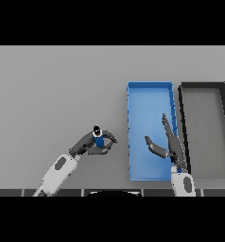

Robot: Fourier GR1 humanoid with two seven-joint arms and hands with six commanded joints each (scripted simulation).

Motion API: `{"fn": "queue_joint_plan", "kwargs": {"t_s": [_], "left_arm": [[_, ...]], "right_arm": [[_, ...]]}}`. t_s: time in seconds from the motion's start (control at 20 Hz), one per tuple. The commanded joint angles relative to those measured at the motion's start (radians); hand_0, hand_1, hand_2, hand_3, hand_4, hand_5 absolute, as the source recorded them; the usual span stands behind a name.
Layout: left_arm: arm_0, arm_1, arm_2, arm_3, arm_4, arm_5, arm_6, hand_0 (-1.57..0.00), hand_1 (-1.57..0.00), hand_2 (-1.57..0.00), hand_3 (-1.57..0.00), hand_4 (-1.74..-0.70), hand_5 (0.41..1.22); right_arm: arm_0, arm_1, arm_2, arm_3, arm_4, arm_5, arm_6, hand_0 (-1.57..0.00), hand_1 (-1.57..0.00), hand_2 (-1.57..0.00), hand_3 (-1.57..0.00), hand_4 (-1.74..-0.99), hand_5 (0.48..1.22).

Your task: Pick up the blue pipe and place it into the blue bin.

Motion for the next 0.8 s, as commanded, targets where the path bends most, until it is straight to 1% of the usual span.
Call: {"fn": "queue_joint_plan", "kwargs": {"t_s": [0.0, 0.05, 0.1, 0.15, 0.2, 0.25, 0.3, 0.4, 0.45, 0.5, 0.6, 0.65, 0.75], "left_arm": [[-0.004, -0.004, -0.004, 0.001, -0.011, 0.009, 0.001, -0.72, -0.86, -0.90, -0.88, -1.48, 0.929], [-0.008, -0.004, -0.012, 0.011, -0.025, 0.002, -0.034, -0.89, -1.00, -1.03, -1.01, -1.53, 0.988], [-0.005, -0.004, -0.023, 0.010, -0.028, -0.005, -0.059, -1.02, -1.11, -1.14, -1.10, -1.57, 1.034], [-0.004, -0.007, -0.037, 0.009, -0.038, 0.002, -0.077, -1.13, -1.20, -1.23, -1.17, -1.60, 1.072], [-0.011, -0.012, -0.041, 0.010, -0.044, 0.015, -0.069, -1.22, -1.28, -1.30, -1.22, -1.63, 1.101], [-0.015, -0.012, -0.041, 0.016, -0.047, 0.020, -0.084, -1.29, -1.34, -1.35, -1.27, -1.65, 1.125], [-0.009, -0.018, -0.044, -0.003, -0.042, 0.029, -0.067, -1.35, -1.38, -1.40, -1.32, -1.67, 1.144], [0.011, -0.010, -0.042, -0.037, -0.045, 0.047, -0.093, -1.43, -1.45, -1.46, -1.38, -1.69, 1.172], [0.008, -0.018, -0.037, -0.060, -0.036, 0.059, -0.090, -1.46, -1.48, -1.48, -1.41, -1.70, 1.182], [-0.004, -0.029, -0.036, -0.072, -0.030, 0.062, -0.087, -1.48, -1.49, -1.50, -1.42, -1.71, 1.190], [-0.014, -0.038, -0.039, -0.115, -0.023, 0.068, -0.078, -1.51, -1.52, -1.52, -1.45, -1.72, 1.201], [-0.015, -0.041, -0.044, -0.136, -0.018, 0.067, -0.076, -1.52, -1.53, -1.53, -1.45, -1.73, 1.205], [-0.049, -0.051, -0.038, -0.169, -0.003, 0.070, -0.031, -1.54, -1.55, -1.55, -1.47, -1.73, 1.211]], "right_arm": [[-0.007, -0.003, -0.005, 0.007, -0.007, 0.004, 0.006, 0.00, 0.00, 0.00, 0.00, -1.198, 0.604], [-0.016, 0.001, -0.001, 0.001, -0.006, 0.003, 0.010, 0.00, 0.00, 0.00, 0.00, -1.195, 0.604], [-0.023, -0.003, -0.006, 0.001, -0.007, 0.001, 0.009, 0.00, 0.00, 0.00, 0.00, -1.196, 0.604], [-0.034, 0.001, 0.000, -0.002, -0.002, -0.001, 0.019, 0.00, 0.00, 0.00, 0.00, -1.198, 0.604], [-0.014, 0.000, 0.004, -0.003, 0.001, 0.003, 0.002, 0.00, 0.00, 0.00, 0.00, -1.195, 0.603], [-0.023, -0.008, -0.005, -0.006, -0.008, 0.006, 0.010, 0.00, 0.00, 0.00, 0.00, -1.191, 0.602], [-0.035, -0.004, -0.003, 0.007, -0.008, 0.006, 0.024, 0.00, 0.00, 0.00, 0.00, -1.190, 0.600], [-0.025, 0.000, 0.003, 0.008, 0.003, 0.001, 0.013, 0.00, 0.00, 0.00, 0.00, -1.189, 0.601], [-0.030, -0.004, -0.002, 0.016, -0.001, 0.006, 0.010, 0.00, 0.00, 0.00, 0.00, -1.189, 0.603], [-0.020, -0.005, 0.000, 0.004, -0.001, 0.006, -0.001, 0.00, 0.00, 0.00, 0.00, -1.187, 0.603], [-0.022, 0.003, 0.011, 0.011, 0.016, -0.001, 0.007, 0.00, 0.00, 0.00, 0.00, -1.183, 0.606], [-0.034, -0.002, -0.001, 0.014, 0.012, -0.006, 0.010, 0.00, 0.00, 0.00, 0.00, -1.180, 0.604], [-0.022, -0.012, -0.007, 0.007, 0.007, -0.001, -0.001, 0.00, 0.00, 0.00, 0.00, -1.164, 0.602]]}}
